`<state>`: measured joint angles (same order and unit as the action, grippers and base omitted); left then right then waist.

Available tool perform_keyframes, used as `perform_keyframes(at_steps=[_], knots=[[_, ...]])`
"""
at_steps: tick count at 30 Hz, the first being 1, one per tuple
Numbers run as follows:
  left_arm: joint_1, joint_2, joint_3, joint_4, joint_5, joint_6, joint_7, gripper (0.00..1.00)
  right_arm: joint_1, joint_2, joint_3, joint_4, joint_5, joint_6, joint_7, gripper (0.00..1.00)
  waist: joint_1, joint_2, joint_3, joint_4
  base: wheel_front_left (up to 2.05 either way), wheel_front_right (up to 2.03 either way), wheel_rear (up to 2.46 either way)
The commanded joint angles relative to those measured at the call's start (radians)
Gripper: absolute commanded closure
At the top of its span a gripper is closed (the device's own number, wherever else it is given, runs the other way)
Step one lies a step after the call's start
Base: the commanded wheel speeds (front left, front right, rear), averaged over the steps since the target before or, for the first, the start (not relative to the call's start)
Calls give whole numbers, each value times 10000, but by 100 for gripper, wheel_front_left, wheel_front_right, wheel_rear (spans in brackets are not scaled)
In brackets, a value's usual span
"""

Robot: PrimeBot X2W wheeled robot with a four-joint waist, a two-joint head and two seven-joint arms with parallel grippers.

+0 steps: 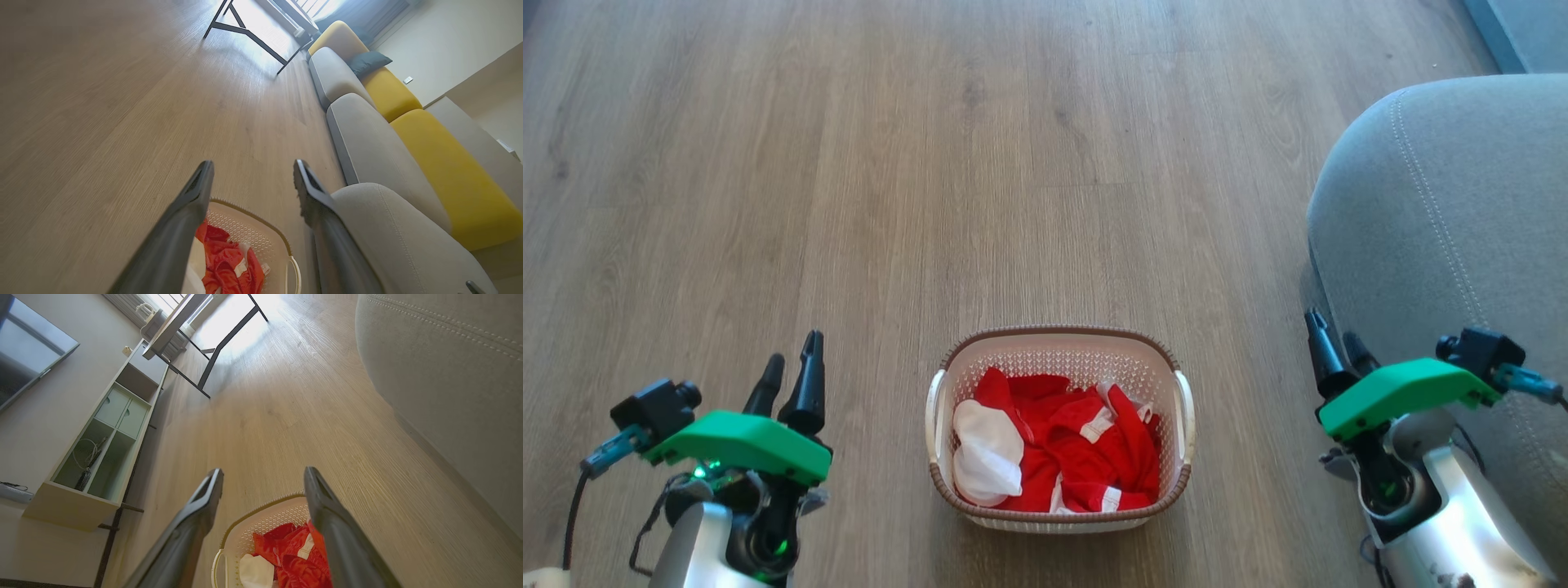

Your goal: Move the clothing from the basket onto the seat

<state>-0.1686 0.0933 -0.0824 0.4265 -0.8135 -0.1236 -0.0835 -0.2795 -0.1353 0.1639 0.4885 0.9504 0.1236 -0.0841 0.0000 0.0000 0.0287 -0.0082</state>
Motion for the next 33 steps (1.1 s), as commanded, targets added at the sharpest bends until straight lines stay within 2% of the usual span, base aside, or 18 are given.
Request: perform_keyframes(at_steps=[1, 15, 33], knots=[[-655, 263, 174, -288, 236, -36, -133, 0, -600, -211, 142, -254, -213, 39, -134, 0, 0, 0, 0, 0, 0, 0, 0], [-1109, 276, 282, -123, 2339, -44, -572, 0, -1151, -421, 611, 82, -1869, 48, -571, 0, 0, 0, 86, -16, 0, 0, 0], [-1449, 246, 32, -267, 4576, -56, -1130, 0, -1407, -475, 632, -272, -3927, 59, -1127, 0, 0, 0, 122, -61, 0, 0, 0]])
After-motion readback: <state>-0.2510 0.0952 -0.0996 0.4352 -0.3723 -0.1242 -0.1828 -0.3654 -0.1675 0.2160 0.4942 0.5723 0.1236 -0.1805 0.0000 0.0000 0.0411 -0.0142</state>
